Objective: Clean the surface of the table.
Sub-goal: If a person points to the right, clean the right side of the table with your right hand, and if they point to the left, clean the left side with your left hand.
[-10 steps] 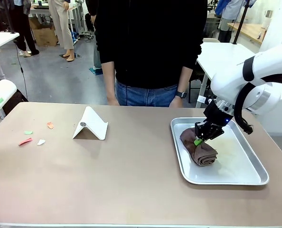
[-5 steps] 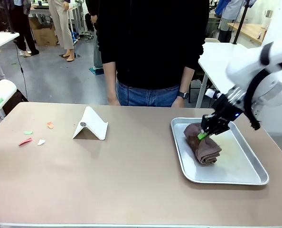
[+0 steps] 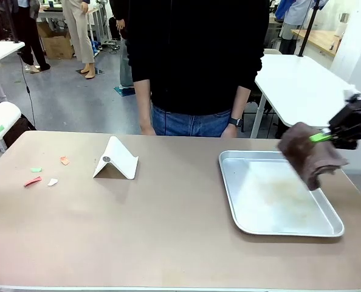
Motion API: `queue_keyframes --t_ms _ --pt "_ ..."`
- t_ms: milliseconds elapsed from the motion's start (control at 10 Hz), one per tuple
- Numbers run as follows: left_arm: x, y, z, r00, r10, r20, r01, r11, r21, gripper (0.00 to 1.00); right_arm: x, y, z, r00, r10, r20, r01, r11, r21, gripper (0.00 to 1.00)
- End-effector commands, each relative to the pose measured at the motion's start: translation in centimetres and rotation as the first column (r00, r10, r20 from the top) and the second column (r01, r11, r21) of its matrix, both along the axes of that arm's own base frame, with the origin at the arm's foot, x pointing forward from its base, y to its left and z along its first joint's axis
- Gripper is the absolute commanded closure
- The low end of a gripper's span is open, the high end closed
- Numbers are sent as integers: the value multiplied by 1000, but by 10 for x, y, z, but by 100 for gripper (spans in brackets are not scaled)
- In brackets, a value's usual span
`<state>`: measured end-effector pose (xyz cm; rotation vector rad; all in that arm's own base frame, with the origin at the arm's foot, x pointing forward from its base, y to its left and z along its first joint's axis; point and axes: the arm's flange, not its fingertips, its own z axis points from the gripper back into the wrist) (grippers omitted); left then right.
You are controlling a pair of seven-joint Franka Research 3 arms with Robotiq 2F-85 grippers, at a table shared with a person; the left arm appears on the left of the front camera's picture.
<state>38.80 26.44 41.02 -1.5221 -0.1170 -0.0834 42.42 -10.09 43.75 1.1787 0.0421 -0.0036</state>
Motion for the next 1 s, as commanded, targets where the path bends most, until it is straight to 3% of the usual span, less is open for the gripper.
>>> queue_keyframes --t_ms 0,100,400,900 --pt "-3 1 3 1000 -4 -1 4 1000 -6 100 6 -47 -2 999 -43 -18 46 974 220 90" --pt "-3 1 3 1000 -4 -1 4 1000 -6 100 -3 -78 -1 998 -51 -29 57 954 293 90" --pt "-3 1 3 1000 -4 -1 4 1000 -6 100 -33 -151 -10 963 -267 -47 267 906 327 90" --pt "-3 1 3 1000 -4 -1 4 1000 -6 100 -42 -163 -20 957 -288 -34 278 880 386 90"
